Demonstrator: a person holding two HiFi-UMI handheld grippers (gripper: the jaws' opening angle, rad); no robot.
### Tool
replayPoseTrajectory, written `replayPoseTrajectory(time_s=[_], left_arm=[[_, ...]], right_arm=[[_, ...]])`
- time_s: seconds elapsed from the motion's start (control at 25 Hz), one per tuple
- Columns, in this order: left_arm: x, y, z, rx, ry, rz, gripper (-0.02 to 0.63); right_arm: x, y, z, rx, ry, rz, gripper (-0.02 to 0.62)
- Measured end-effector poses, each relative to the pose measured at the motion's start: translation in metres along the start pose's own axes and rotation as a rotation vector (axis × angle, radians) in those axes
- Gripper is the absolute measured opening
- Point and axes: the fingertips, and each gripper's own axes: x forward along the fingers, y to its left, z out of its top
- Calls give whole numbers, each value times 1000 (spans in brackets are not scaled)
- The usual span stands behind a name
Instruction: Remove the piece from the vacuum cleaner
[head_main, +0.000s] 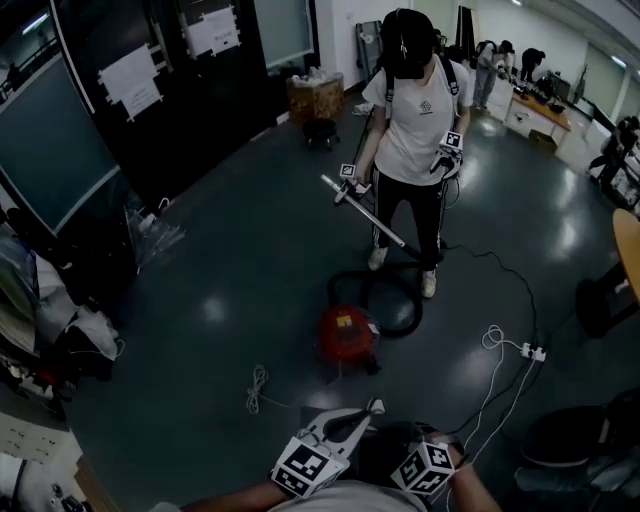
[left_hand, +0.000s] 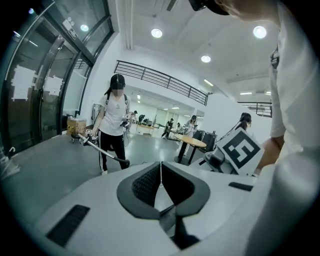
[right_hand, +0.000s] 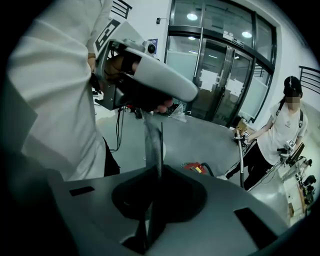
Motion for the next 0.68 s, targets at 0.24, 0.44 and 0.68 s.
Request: replayPoseTrajectory(time_s=[0.24, 0.44, 0.68], left_arm=[[-7, -19, 21, 11, -29, -29, 10], [-4, -20, 29, 21, -38, -27, 9], [-8, -18, 34, 36, -44, -11, 11]], right_arm=[[-23, 13, 7, 39, -25, 29, 35], [-32, 7, 10, 20, -16, 37, 35], [-36, 5, 16, 9, -20, 49, 35]])
